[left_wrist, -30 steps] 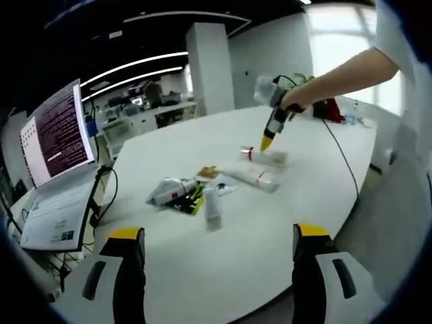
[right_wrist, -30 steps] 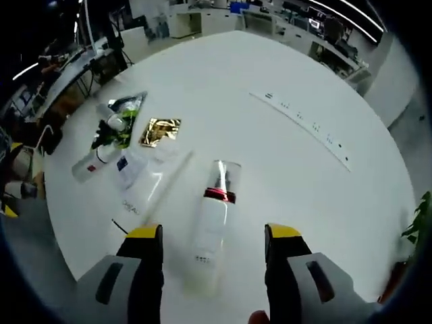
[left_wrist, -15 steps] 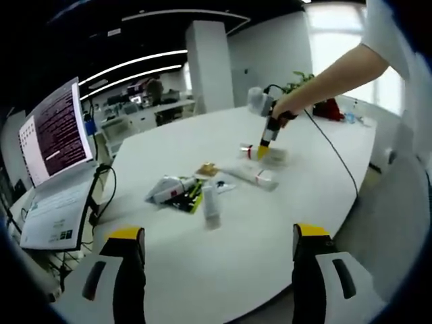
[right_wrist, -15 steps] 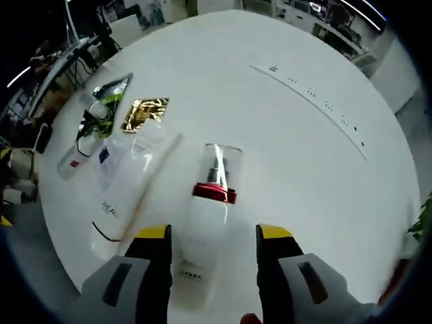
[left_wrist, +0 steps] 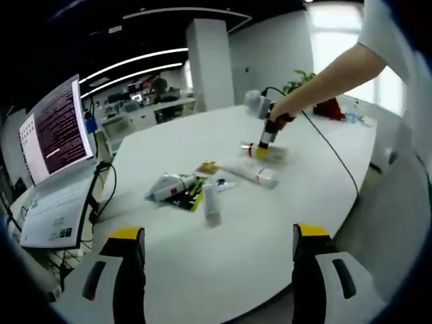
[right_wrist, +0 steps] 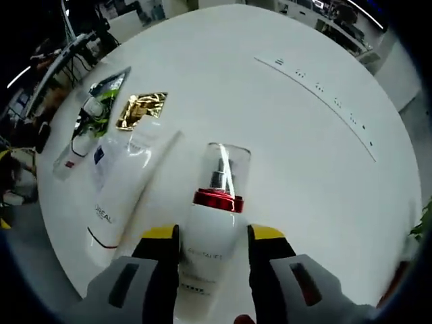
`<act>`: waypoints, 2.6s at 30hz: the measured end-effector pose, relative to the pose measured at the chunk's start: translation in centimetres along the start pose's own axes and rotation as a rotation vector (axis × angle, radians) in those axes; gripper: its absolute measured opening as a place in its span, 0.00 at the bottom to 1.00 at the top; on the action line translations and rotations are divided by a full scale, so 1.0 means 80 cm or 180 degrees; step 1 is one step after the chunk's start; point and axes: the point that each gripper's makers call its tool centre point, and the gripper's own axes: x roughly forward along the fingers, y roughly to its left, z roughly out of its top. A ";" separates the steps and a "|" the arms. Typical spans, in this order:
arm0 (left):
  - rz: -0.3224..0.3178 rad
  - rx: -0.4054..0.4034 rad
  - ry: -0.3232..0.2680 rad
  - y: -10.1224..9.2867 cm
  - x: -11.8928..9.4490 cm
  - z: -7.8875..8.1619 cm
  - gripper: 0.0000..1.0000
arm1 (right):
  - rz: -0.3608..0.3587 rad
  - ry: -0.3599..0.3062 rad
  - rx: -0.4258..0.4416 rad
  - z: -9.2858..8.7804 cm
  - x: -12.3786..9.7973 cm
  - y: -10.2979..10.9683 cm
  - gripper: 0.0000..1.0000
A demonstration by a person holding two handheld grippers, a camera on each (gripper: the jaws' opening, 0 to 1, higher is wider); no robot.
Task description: Arrange the skincare products in the storage area until every visible bottle or jar stands upright without overlapping.
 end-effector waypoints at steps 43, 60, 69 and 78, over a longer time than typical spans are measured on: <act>0.0022 0.0035 -0.0075 0.002 -0.005 0.007 0.81 | -0.0306 -0.1185 0.0013 -0.002 -0.071 0.017 0.28; 0.0057 0.0044 -0.0144 -0.005 -0.010 0.021 0.79 | -0.0421 -0.1613 0.0071 -0.034 -0.106 0.049 0.27; 0.0102 0.0130 -0.0166 -0.005 -0.014 0.029 0.77 | -0.0596 -0.2136 0.0445 -0.064 -0.126 0.056 0.27; -0.0018 0.0177 -0.0294 -0.024 -0.008 0.060 0.77 | -0.0772 -0.2435 0.0613 -0.093 -0.137 0.066 0.28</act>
